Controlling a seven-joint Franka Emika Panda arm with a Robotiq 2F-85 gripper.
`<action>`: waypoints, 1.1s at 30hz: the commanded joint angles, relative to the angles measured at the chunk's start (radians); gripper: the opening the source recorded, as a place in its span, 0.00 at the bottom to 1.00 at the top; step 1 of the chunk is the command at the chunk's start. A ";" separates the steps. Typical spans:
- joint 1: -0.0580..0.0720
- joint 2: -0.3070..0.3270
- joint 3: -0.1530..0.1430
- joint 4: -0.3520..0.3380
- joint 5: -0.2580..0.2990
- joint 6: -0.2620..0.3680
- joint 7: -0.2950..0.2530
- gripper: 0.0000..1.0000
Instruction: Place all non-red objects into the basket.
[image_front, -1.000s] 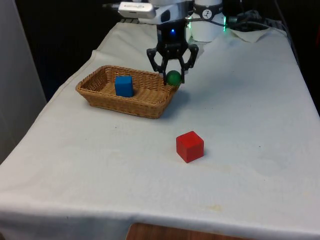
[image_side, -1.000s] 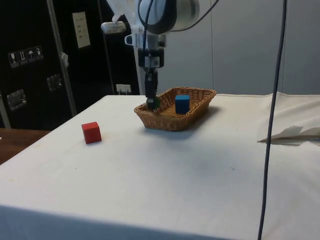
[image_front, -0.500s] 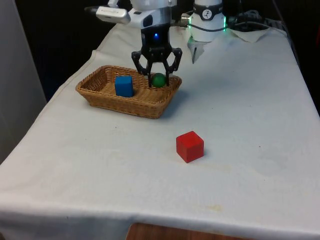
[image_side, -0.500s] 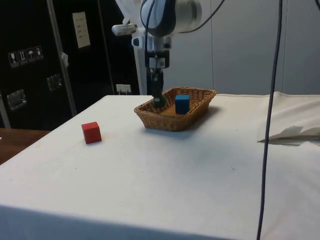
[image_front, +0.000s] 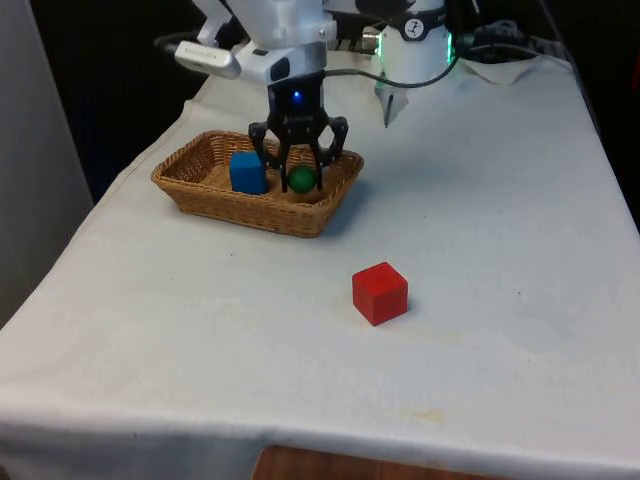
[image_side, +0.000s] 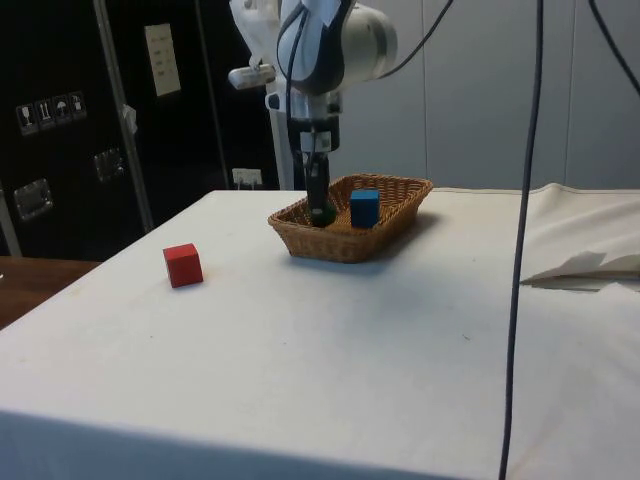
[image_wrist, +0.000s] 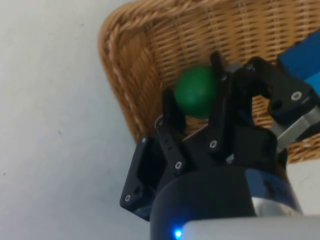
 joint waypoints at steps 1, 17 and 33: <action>-0.012 0.011 0.010 0.006 0.017 0.010 -0.018 0.00; -0.004 0.040 -0.003 0.020 0.004 0.011 -0.006 0.26; -0.001 0.020 -0.009 0.014 -0.002 -0.004 -0.004 1.00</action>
